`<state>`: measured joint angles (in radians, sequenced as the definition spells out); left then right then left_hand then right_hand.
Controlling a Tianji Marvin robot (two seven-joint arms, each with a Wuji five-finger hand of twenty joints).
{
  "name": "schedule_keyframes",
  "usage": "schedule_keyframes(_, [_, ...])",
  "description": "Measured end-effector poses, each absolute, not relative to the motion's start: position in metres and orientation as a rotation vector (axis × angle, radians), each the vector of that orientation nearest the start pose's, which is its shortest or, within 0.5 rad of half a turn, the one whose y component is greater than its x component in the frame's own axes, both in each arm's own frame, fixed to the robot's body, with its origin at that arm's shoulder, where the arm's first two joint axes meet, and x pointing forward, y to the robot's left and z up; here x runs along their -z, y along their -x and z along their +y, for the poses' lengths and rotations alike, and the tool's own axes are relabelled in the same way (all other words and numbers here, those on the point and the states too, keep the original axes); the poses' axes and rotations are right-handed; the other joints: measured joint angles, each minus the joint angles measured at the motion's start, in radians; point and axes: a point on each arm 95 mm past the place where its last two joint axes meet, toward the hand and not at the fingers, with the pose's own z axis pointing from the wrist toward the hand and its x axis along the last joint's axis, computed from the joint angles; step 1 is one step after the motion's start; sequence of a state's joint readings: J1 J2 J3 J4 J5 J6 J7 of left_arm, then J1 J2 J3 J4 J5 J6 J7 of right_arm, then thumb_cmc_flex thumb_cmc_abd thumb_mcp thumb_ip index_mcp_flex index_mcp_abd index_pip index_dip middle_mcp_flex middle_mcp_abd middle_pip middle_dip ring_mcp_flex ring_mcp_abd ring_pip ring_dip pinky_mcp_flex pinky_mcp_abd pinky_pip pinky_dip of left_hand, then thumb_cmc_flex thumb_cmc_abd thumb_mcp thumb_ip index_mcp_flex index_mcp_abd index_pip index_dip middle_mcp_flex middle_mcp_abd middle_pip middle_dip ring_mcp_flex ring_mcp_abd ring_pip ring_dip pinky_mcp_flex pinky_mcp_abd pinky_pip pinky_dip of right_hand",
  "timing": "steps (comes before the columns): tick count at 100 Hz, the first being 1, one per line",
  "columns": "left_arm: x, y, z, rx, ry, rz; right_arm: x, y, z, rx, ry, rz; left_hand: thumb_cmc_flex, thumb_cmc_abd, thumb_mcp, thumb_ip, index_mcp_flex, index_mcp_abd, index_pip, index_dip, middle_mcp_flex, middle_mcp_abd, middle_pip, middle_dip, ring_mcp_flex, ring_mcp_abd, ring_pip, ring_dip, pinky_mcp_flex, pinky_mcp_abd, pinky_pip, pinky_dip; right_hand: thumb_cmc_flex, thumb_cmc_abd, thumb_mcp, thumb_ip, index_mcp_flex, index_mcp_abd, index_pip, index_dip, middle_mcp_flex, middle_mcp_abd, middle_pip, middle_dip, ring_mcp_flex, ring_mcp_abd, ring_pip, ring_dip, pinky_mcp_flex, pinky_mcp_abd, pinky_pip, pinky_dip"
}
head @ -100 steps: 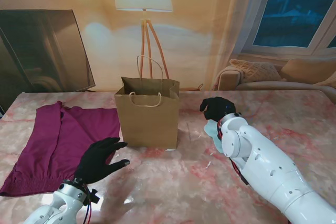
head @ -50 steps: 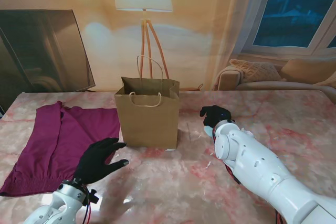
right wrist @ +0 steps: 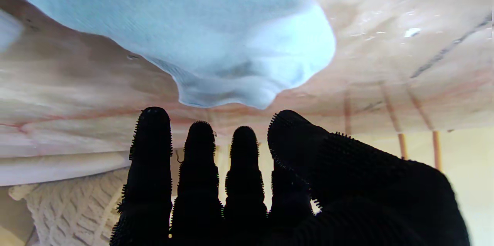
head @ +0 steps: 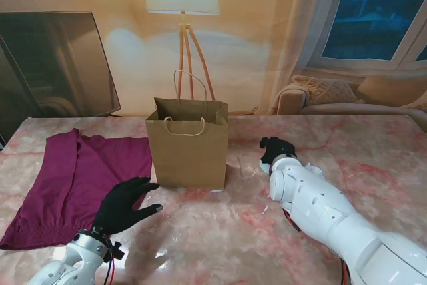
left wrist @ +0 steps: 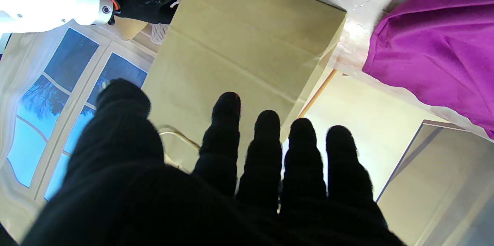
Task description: Fold the socks and the shorts into the kraft paper bag
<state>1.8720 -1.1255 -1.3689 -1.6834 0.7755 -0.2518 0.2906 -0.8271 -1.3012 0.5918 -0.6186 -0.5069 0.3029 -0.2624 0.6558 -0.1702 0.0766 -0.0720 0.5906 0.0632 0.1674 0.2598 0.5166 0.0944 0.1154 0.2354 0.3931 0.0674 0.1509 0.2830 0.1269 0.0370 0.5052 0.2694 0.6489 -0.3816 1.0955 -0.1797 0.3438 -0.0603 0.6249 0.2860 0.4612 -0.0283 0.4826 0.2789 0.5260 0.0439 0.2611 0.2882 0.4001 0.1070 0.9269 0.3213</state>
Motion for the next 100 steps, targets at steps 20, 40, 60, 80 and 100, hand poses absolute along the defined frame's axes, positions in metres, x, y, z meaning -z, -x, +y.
schedule_keyframes(20, [0.348, -0.319, 0.025, 1.842, 1.373, 1.196, 0.378, -0.560, -0.011, -1.008, -1.487, 1.285, 0.000, 0.000, 0.000, 0.000, 0.003, 0.000, 0.000, 0.000, 0.000, 0.000, 0.000, 0.000, 0.000, 0.000, 0.000, 0.000, 0.000, 0.000, 0.000, 0.000, 0.028, 0.007, 0.000, 0.000, -0.014, 0.002, 0.000, -0.013, -0.009, 0.003, 0.001, 0.000, 0.000, 0.008, 0.009, -0.002, 0.013, 0.002, 0.020, 0.010])
schedule_keyframes(40, [0.349, -0.319, 0.025, 1.839, 1.380, 1.205, 0.381, -0.562, -0.016, -0.958, -1.463, 1.317, 0.000, 0.000, 0.000, 0.000, 0.004, -0.009, 0.013, 0.008, 0.000, 0.000, 0.000, 0.000, 0.000, 0.000, 0.000, 0.000, -0.001, 0.000, 0.000, 0.000, 0.026, -0.113, 0.057, 0.000, -0.023, 0.012, 0.000, -0.047, 0.037, 0.004, 0.066, 0.020, 0.115, 0.002, 0.086, 0.117, 0.112, 0.012, 0.202, 0.179])
schedule_keyframes(60, [0.352, -0.321, 0.025, 1.836, 1.382, 1.209, 0.381, -0.566, -0.019, -0.928, -1.447, 1.326, 0.000, 0.000, 0.000, 0.000, 0.006, -0.010, 0.013, 0.009, 0.000, 0.000, 0.000, 0.000, 0.000, 0.000, 0.000, 0.000, -0.002, 0.000, -0.008, 0.000, -0.005, -0.262, 0.107, -0.027, -0.017, 0.011, 0.002, -0.050, 0.173, -0.047, 0.315, 0.186, 0.162, -0.001, 0.347, 0.375, 0.189, -0.002, 0.361, 0.301])
schedule_keyframes(80, [0.353, -0.322, 0.024, 1.836, 1.382, 1.211, 0.385, -0.564, -0.020, -0.929, -1.445, 1.328, 0.000, 0.000, 0.000, 0.000, 0.010, -0.013, 0.022, 0.010, 0.000, 0.000, 0.000, 0.000, 0.000, -0.001, 0.000, 0.000, -0.002, 0.000, -0.009, 0.000, -0.034, -0.429, 0.138, -0.085, 0.073, -0.002, 0.000, -0.058, 0.358, -0.126, 0.554, 0.537, 0.303, -0.028, 0.645, 0.571, 0.258, -0.010, 0.444, 0.303])
schedule_keyframes(100, [0.354, -0.322, 0.025, 1.836, 1.383, 1.210, 0.380, -0.567, -0.019, -0.954, -1.422, 1.328, 0.000, 0.000, 0.000, 0.000, 0.017, -0.023, 0.030, 0.011, 0.000, 0.000, 0.000, 0.000, 0.000, -0.002, 0.000, 0.000, -0.002, 0.000, -0.010, 0.000, -0.066, -0.541, 0.116, -0.129, 0.476, -0.342, 0.341, 0.141, 0.530, -0.159, 0.609, 0.711, 0.413, -0.045, 0.733, 0.609, 0.347, -0.007, 0.509, 0.303])
